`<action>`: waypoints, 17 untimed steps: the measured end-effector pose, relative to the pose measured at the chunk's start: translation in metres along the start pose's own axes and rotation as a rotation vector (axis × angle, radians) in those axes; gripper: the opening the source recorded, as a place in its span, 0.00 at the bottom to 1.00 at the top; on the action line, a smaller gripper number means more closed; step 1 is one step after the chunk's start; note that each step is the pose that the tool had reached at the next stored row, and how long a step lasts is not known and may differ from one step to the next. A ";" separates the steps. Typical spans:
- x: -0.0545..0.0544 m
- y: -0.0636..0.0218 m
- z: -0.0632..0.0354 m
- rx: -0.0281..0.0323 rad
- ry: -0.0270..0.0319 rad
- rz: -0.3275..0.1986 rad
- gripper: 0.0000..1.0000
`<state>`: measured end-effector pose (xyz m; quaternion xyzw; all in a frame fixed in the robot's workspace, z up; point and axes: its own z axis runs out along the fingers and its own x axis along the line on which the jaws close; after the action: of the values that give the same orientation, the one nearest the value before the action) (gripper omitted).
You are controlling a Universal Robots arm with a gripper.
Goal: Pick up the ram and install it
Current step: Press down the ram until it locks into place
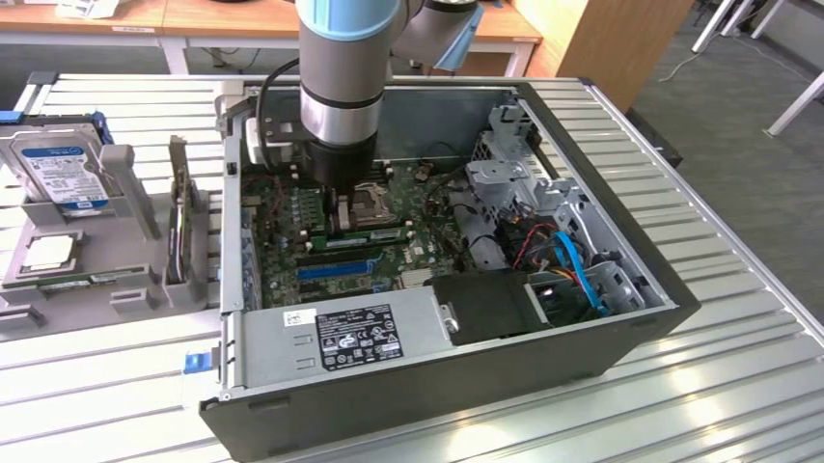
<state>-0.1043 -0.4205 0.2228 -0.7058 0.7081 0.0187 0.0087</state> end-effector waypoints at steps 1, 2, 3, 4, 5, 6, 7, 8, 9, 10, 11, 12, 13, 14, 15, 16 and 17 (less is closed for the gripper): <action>0.000 0.0000 0.0000 0.0000 0.0001 0.000 0.10; 0.000 0.0000 -0.0002 0.0001 -0.0001 0.000 0.10; 0.000 -0.0001 -0.0006 0.0005 -0.0008 0.000 0.10; 0.000 -0.0001 -0.0014 0.0008 -0.0011 0.000 0.10; 0.000 -0.0001 -0.0030 0.0000 -0.0004 0.000 0.10; 0.000 0.0000 -0.0044 -0.0004 0.0000 0.000 0.10; 0.000 0.0001 -0.0058 -0.0004 -0.0001 0.000 0.10; 0.000 0.0001 -0.0075 -0.0005 -0.0001 0.000 0.10; 0.000 0.0001 -0.0090 -0.0006 0.0000 0.000 0.10; 0.000 0.0002 -0.0107 -0.0008 0.0000 0.000 0.10; 0.000 0.0002 -0.0123 -0.0008 0.0000 0.000 0.10; -0.001 0.0002 -0.0140 -0.0009 -0.0001 0.000 0.10; -0.001 0.0002 -0.0156 -0.0010 0.0000 0.000 0.10; -0.001 0.0002 -0.0172 -0.0010 0.0000 0.000 0.10; -0.001 0.0003 -0.0189 -0.0012 0.0000 0.000 0.10; -0.001 0.0003 -0.0204 -0.0013 0.0000 0.000 0.10; -0.001 0.0003 -0.0218 -0.0014 0.0000 0.000 0.10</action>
<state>-0.1043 -0.4205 0.2446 -0.7059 0.7081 0.0191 0.0082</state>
